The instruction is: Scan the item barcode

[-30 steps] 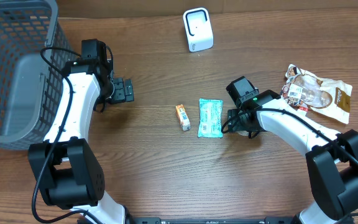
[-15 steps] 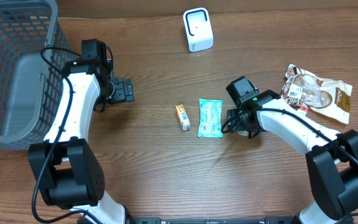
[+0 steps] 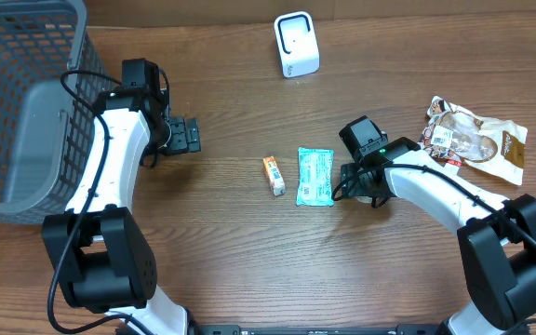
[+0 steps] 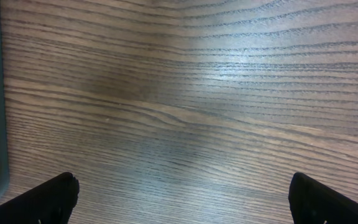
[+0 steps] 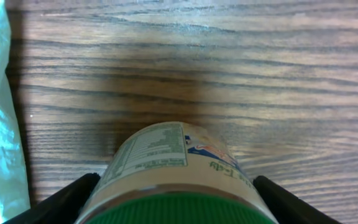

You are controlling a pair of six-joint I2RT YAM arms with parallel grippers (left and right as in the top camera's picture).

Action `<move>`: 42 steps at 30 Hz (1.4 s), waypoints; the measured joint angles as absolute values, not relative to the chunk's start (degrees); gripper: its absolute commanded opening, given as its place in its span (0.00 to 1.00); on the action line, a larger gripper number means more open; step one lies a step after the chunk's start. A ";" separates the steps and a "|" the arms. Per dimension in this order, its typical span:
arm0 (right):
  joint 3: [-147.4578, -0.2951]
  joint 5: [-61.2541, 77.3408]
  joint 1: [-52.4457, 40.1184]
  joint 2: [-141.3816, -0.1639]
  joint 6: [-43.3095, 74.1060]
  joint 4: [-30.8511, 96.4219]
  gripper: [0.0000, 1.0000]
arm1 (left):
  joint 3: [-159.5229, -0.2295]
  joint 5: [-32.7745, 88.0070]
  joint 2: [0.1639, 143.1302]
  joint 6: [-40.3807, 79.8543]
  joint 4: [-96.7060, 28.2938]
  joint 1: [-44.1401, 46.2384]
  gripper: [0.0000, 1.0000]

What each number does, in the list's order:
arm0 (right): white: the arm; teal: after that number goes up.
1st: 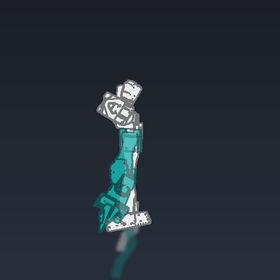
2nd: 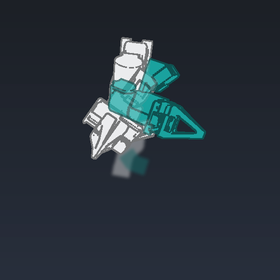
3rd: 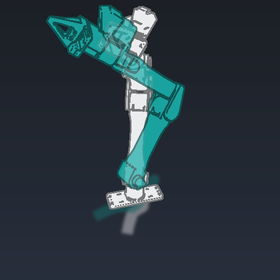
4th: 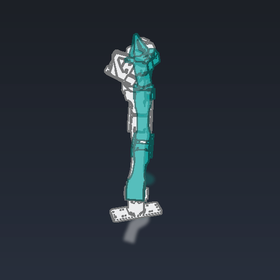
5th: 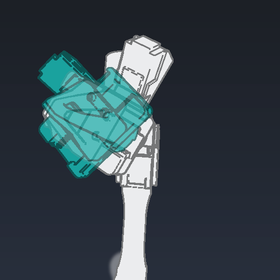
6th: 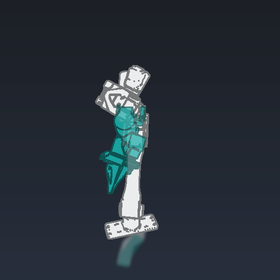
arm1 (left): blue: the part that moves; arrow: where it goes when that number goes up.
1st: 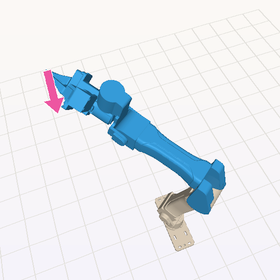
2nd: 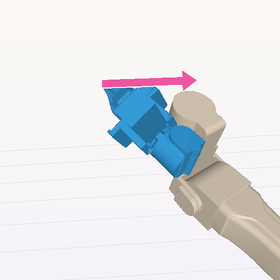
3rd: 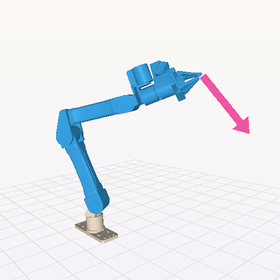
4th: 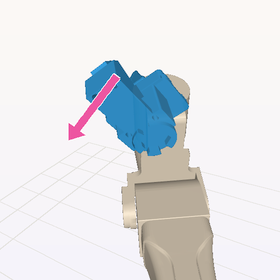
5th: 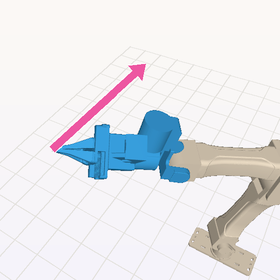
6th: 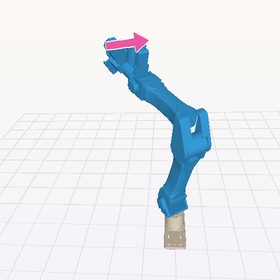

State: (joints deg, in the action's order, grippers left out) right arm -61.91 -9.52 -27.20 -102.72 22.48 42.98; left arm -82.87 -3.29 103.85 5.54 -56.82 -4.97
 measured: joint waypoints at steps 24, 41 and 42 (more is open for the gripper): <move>-91.35 -9.47 -27.20 -102.69 19.25 68.18 0.32 | -82.87 -3.33 103.85 5.54 -56.77 -4.97 1.00; -132.73 -6.33 -25.91 -102.37 13.91 73.82 0.04 | -82.87 -3.29 103.85 5.54 -56.80 -4.97 1.00; -132.75 -6.20 -25.89 -104.05 13.85 71.29 0.04 | -82.87 -3.29 103.85 5.54 -56.80 -4.97 1.00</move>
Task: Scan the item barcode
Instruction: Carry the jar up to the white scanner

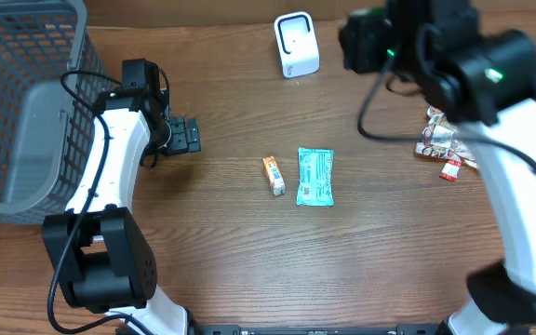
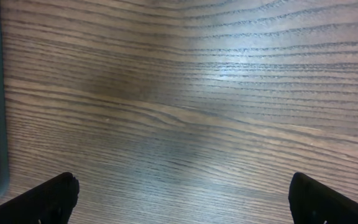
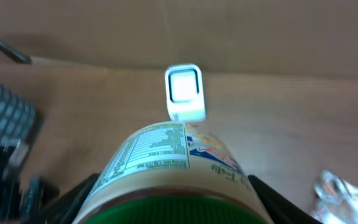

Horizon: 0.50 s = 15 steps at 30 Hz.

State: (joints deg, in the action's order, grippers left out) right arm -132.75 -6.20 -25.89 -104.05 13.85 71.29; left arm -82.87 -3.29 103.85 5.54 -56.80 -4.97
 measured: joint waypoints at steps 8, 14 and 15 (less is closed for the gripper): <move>-132.18 -5.93 -25.89 -117.30 13.41 55.88 0.04 | -82.87 -3.31 103.85 5.54 -56.71 -4.97 1.00; -131.98 -5.76 -25.91 -125.08 13.43 43.94 0.04 | -82.87 -3.29 103.85 5.54 -56.66 -4.97 1.00; -131.98 -5.80 -25.89 -125.67 13.45 42.87 0.04 | -82.87 -3.31 103.85 5.54 -56.62 -4.97 1.00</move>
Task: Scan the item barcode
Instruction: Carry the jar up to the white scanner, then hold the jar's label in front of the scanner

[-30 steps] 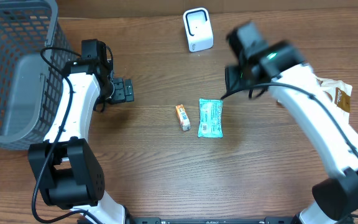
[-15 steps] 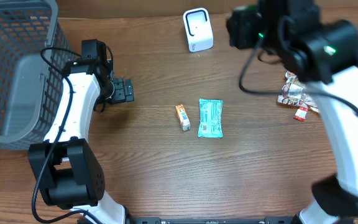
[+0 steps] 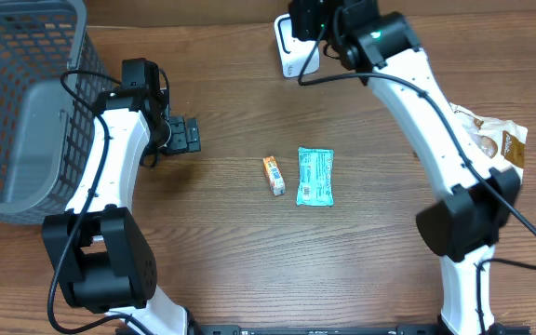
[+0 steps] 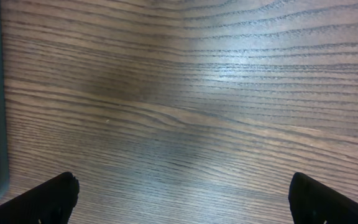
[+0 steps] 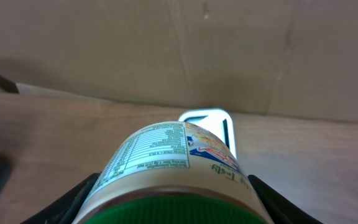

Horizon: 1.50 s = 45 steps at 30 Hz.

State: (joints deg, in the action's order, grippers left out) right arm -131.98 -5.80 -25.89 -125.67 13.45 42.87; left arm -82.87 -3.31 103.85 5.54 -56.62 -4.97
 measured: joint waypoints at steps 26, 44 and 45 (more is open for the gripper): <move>-131.81 -5.87 -24.73 -145.16 14.39 6.07 0.04 | -82.87 -3.29 103.85 5.54 -56.62 -4.97 1.00; -131.81 -6.87 -23.16 -150.50 21.10 -1.63 0.04 | -82.87 -3.29 103.85 5.54 -56.62 -4.97 1.00; -131.81 -6.87 -22.98 -150.52 21.56 -1.52 0.04 | -82.87 -3.29 103.85 5.54 -56.62 -4.97 1.00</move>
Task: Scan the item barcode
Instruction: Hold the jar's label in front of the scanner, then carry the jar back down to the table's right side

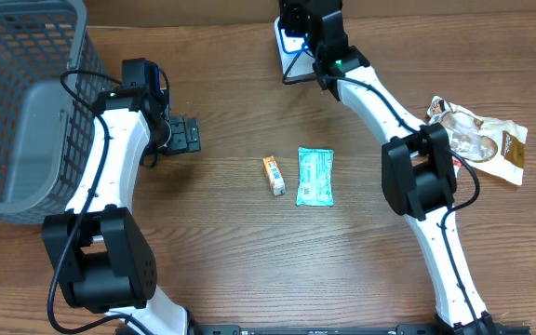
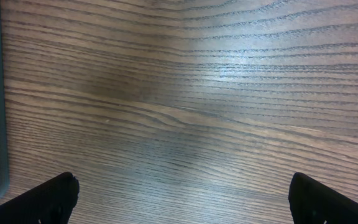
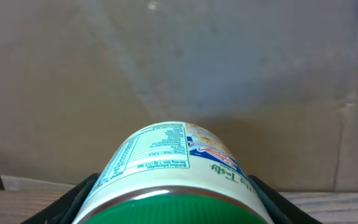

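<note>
A cream jar with a green lid and printed label [image 3: 169,158] fills the bottom of the right wrist view, and my right gripper [image 3: 174,194] is shut on it. Behind the jar only a brown cardboard wall shows. From overhead, the right gripper [image 1: 301,17] sits at the table's far edge, over the white barcode scanner [image 1: 284,43], which it partly covers; the jar itself is hidden there. My left gripper [image 1: 187,135] rests open on the left of the table, and its wrist view [image 2: 182,200] shows bare wood between the fingers.
A grey mesh basket [image 1: 7,56] stands at the far left. A small orange pack [image 1: 274,175] and a teal packet [image 1: 314,176] lie mid-table. A brown and white snack bag [image 1: 480,138] lies at the right. A cardboard wall runs along the back edge.
My right gripper with the jar has moved further back and tilted up. The scanner behind the jar in the right wrist view has dropped out, leaving only the cardboard wall. The left arm is unchanged.
First my right gripper was shut on the jar low on the table beside the teal packet. Then it held the jar raised and facing the scanner, then close in front of it. Now it is over the scanner at the back edge. The left gripper stayed open and still.
</note>
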You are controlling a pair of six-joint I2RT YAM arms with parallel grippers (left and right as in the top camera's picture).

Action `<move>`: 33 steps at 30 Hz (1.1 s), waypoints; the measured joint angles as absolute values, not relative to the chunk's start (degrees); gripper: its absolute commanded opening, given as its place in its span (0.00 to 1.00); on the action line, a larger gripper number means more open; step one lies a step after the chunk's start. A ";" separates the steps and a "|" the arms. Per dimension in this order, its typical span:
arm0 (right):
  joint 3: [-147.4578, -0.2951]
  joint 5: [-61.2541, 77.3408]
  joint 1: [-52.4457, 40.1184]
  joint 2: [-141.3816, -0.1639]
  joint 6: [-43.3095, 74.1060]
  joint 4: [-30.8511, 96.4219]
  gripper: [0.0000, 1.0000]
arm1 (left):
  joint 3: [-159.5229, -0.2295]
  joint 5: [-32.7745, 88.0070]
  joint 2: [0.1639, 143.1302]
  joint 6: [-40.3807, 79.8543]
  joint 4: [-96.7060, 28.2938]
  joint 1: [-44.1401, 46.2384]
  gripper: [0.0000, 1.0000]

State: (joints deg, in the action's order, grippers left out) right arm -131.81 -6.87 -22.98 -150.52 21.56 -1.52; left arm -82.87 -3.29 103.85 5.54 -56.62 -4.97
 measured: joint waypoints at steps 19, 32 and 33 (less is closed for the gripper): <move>-131.63 -5.50 -22.11 -147.39 23.92 13.02 0.04 | -82.87 -3.31 103.85 5.54 -56.62 -4.97 1.00; -132.62 -5.15 -17.45 -117.08 23.77 69.56 0.04 | -82.87 -3.29 103.85 5.54 -56.62 -4.97 1.00; -132.86 -5.17 -16.73 -115.92 23.75 74.00 0.04 | -82.87 -3.31 103.85 5.54 -56.62 -4.97 1.00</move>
